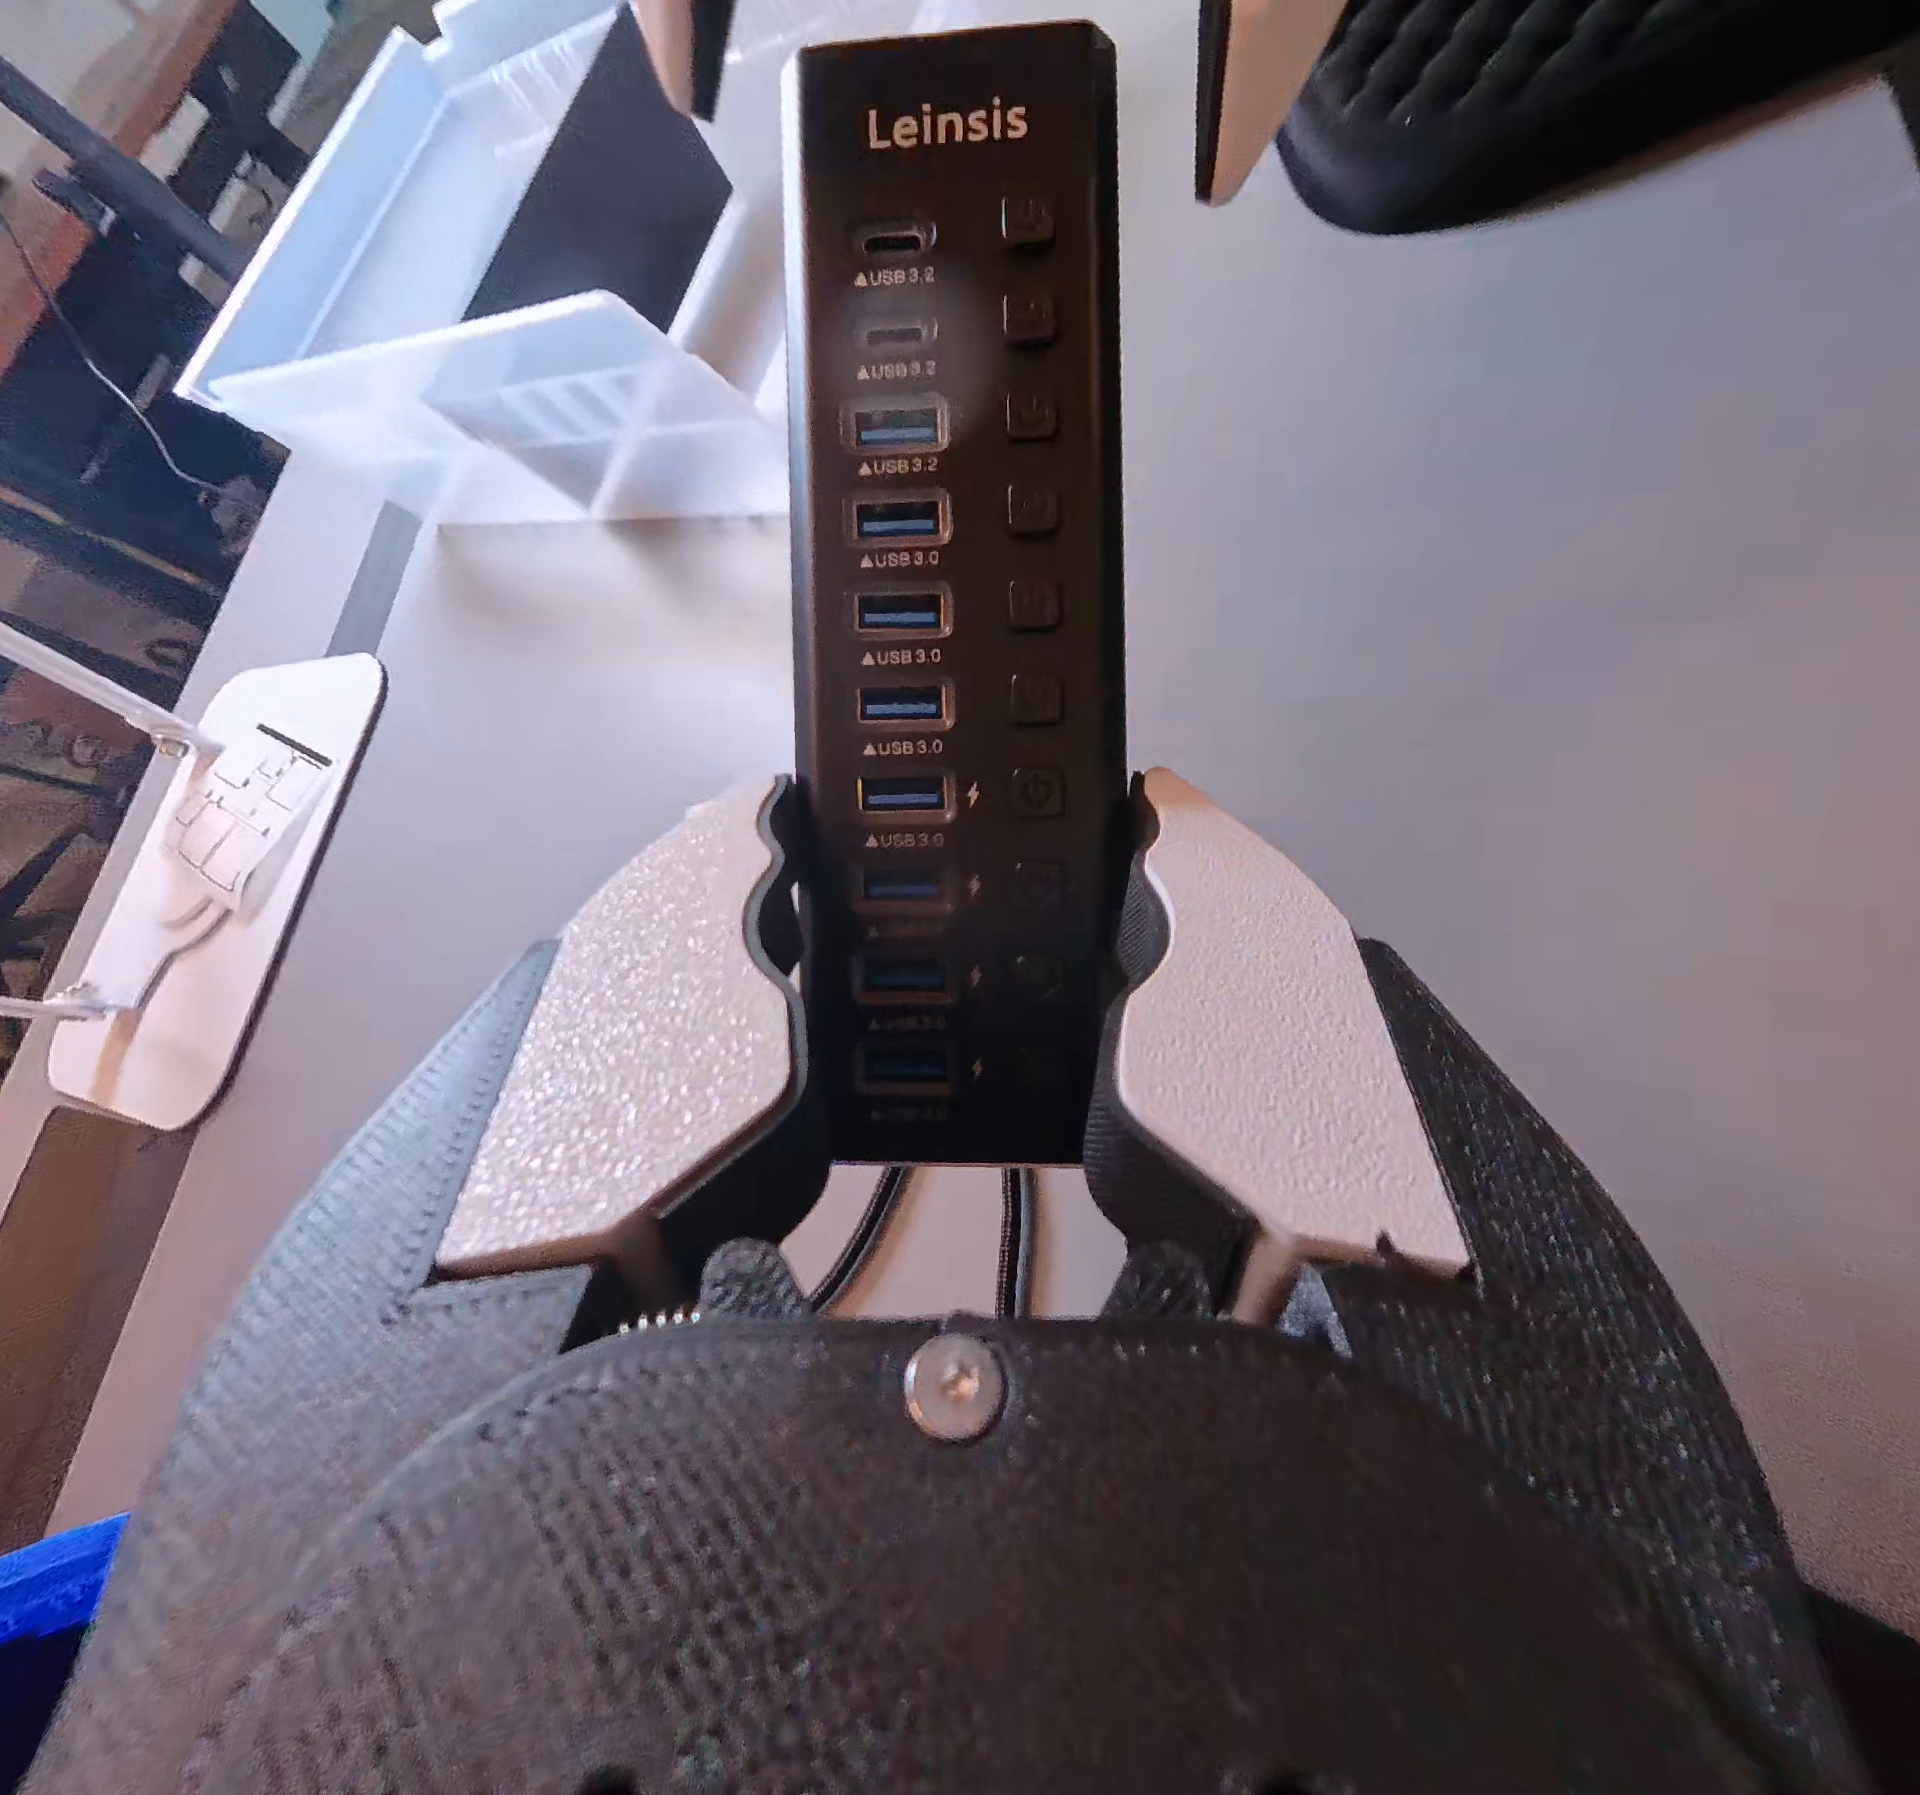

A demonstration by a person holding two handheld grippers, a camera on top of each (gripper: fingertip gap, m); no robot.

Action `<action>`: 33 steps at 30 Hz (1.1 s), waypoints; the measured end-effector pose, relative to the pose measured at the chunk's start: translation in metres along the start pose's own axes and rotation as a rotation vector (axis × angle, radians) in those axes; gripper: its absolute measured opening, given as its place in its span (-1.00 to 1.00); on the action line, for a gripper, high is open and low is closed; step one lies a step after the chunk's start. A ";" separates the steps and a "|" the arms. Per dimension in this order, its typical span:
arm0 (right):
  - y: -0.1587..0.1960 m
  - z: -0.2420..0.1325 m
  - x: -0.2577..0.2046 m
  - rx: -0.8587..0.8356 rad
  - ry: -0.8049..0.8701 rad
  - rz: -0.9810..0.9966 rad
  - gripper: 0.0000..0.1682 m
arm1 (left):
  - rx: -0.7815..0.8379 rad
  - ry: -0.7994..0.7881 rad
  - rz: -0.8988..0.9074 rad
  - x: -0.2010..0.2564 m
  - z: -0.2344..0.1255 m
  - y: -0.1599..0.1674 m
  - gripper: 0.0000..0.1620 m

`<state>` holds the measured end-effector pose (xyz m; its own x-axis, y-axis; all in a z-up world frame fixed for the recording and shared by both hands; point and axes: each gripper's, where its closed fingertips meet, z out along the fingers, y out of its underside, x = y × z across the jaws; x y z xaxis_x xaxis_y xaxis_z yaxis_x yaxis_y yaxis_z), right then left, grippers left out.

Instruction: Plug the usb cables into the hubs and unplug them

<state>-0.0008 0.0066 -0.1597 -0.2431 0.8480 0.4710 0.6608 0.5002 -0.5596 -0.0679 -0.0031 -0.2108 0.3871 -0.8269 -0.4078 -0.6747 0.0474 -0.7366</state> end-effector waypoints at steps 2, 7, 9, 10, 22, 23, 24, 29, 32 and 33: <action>-0.002 0.012 -0.006 -0.146 -0.015 -0.109 -0.13 | -0.047 -0.007 0.015 0.001 0.004 0.002 -0.25; 0.010 0.056 -0.007 -0.373 -0.031 -0.285 -0.23 | -0.077 -0.052 0.042 0.001 0.001 -0.003 -0.26; 0.008 0.063 -0.004 -0.345 -0.031 -0.285 -0.24 | -0.058 -0.066 0.018 -0.001 -0.006 -0.002 -0.25; 0.006 0.064 -0.006 -0.316 -0.052 -0.263 -0.25 | -0.021 -0.052 -0.001 0.000 -0.009 -0.004 -0.26; 0.050 -0.032 0.116 -0.410 0.129 -0.089 -0.25 | 0.392 -0.204 -0.312 -0.062 -0.063 -0.017 -0.34; 0.061 -0.044 0.137 -0.437 0.170 -0.070 -0.25 | 0.393 -0.202 -0.327 -0.064 -0.063 -0.013 -0.35; 0.073 -0.053 0.158 -0.463 0.205 -0.043 -0.25 | 0.388 -0.198 -0.338 -0.065 -0.061 -0.010 -0.35; 0.151 -0.059 0.226 -0.523 0.204 0.115 -0.25 | 0.424 -0.179 -0.358 -0.064 -0.060 -0.012 -0.35; 0.201 -0.034 0.234 -0.525 0.094 0.196 -0.25 | 0.447 -0.186 -0.351 -0.064 -0.063 -0.012 -0.37; 0.217 -0.026 0.234 -0.535 0.052 0.224 -0.25 | 0.452 -0.189 -0.350 -0.065 -0.063 -0.012 -0.37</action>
<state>0.1035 0.3089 -0.1533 -0.0300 0.9062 0.4217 0.9621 0.1405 -0.2335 -0.1244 0.0142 -0.1415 0.6711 -0.7243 -0.1579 -0.1687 0.0582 -0.9840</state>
